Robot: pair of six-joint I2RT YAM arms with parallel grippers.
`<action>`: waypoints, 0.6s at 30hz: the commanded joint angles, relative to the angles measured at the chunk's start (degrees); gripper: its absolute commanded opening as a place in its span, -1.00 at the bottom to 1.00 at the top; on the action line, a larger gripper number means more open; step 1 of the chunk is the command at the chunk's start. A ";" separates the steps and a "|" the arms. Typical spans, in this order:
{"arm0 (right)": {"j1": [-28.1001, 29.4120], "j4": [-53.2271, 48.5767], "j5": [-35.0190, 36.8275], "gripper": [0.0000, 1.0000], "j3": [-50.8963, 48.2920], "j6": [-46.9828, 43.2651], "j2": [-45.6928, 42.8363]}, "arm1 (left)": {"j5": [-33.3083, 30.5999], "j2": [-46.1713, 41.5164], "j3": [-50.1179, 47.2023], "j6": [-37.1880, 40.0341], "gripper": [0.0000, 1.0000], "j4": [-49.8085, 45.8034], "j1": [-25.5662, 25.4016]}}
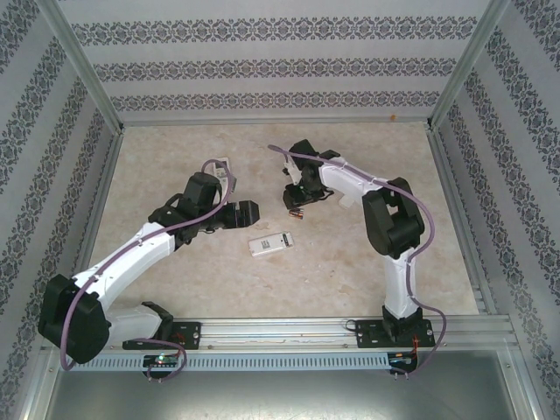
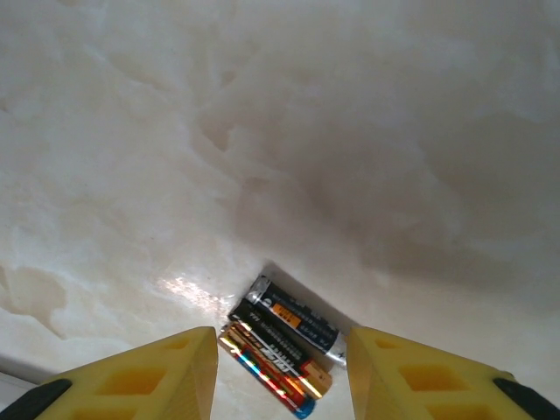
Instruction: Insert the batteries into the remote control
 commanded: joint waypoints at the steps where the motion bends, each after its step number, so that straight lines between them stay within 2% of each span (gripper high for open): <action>1: 0.63 -6.16 2.94 -0.12 3.35 -6.56 2.46 | -0.10 -0.78 -1.06 0.22 0.63 1.61 0.32; 12: 0.93 -7.02 4.21 -0.23 5.49 -6.03 6.23 | -0.12 -2.52 -2.80 -0.04 0.65 1.76 0.29; 18: 0.75 -6.83 4.94 -0.36 6.76 -4.94 7.56 | -0.54 -3.43 -3.36 -0.36 0.65 1.58 0.31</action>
